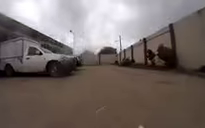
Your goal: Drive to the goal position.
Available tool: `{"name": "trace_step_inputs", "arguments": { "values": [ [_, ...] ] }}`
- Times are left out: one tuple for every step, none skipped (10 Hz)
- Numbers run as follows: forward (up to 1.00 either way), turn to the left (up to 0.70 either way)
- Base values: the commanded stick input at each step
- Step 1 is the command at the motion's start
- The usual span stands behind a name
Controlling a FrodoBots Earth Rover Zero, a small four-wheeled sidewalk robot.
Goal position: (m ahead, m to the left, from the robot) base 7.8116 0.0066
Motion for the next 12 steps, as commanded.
{"name": "trace_step_inputs", "arguments": {
  "values": [
    [0.50,0.00],
    [0.50,0.00],
    [0.50,0.00],
    [0.50,0.00],
    [0.50,0.00],
    [0.50,0.00],
    [0.50,0.00],
    [0.50,0.00],
    [0.50,0.00],
    [0.50,0.00],
    [0.50,0.00],
    [0.50,0.00]
  ]
}}
